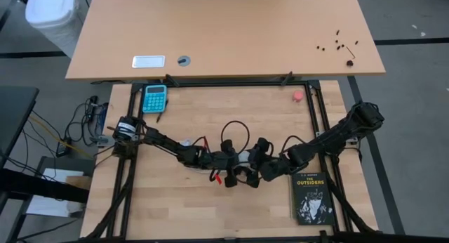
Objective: Screw lightbulb
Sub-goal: Insert the lightbulb into the lamp
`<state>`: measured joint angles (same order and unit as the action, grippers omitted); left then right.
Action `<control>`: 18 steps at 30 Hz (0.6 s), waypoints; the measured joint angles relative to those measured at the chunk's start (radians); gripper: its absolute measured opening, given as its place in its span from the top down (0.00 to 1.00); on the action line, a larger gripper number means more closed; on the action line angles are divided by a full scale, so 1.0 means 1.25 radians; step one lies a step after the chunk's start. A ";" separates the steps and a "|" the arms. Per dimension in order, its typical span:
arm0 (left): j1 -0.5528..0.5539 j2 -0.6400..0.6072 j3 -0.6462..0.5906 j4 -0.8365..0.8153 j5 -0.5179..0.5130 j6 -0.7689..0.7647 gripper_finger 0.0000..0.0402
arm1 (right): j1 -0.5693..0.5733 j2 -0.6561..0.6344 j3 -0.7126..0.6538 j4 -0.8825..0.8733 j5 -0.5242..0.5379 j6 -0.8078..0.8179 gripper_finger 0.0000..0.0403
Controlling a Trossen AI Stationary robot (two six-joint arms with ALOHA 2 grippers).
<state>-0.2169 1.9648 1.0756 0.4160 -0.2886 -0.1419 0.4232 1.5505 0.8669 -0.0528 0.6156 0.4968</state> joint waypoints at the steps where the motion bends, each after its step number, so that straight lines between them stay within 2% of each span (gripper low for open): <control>1: 0.000 0.000 0.000 0.000 0.001 0.004 0.52 | -0.004 0.000 0.000 0.000 -0.009 0.000 0.21; 5: 0.000 0.000 0.000 -0.009 0.003 0.006 0.52 | -0.006 0.000 0.000 0.006 -0.023 0.000 0.21; 10: 0.000 0.000 0.000 -0.025 0.004 0.005 0.52 | 0.009 -0.020 0.000 -0.002 0.013 -0.003 0.21; 18: 0.000 0.000 0.000 -0.020 0.004 0.005 0.52 | 0.018 -0.034 0.000 -0.054 0.016 0.005 0.21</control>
<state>-0.2173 1.9648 1.0756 0.3913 -0.2832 -0.1352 0.4458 1.5078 0.8669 -0.1202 0.6350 0.5030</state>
